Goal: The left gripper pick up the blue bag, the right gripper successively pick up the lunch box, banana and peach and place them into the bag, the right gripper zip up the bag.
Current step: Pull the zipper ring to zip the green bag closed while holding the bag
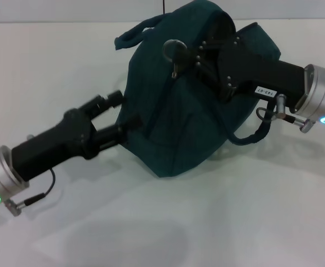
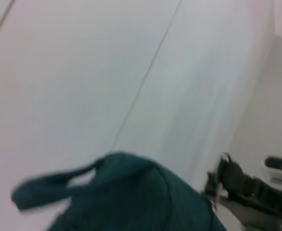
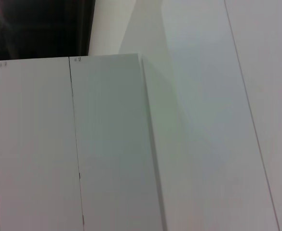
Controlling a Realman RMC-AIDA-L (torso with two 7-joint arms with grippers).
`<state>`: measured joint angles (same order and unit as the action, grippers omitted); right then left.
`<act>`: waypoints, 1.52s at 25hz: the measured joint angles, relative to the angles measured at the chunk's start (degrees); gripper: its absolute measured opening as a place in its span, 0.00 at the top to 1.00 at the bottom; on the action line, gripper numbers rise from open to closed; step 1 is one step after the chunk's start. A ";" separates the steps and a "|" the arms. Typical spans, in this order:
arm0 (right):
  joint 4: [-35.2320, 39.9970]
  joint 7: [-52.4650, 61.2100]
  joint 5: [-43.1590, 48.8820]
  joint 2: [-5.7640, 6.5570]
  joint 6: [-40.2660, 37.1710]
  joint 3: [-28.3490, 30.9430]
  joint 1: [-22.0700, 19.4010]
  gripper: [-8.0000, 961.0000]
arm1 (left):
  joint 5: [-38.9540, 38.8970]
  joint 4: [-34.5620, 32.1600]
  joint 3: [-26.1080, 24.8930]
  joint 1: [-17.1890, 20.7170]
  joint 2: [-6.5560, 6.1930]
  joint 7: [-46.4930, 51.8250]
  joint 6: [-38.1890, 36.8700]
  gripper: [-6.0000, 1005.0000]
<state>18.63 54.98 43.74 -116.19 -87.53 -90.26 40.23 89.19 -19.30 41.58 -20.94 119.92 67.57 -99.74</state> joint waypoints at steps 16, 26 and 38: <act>0.00 0.05 -0.24 0.00 0.58 0.21 0.02 0.98 | -2.60 4.75 0.53 -3.04 0.02 -10.57 4.13 0.13; -0.11 0.13 -1.07 0.00 0.51 -0.46 -0.48 0.98 | -2.91 7.49 1.87 -3.83 0.28 -16.02 5.38 0.29; -0.12 0.79 -1.75 0.00 0.41 -1.36 -0.70 0.98 | -2.59 7.65 2.76 -3.93 0.26 -17.03 5.61 0.70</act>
<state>18.51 55.77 41.99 -116.19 -87.11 -91.61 39.53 86.60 -11.65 44.34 -24.87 120.18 50.54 -94.13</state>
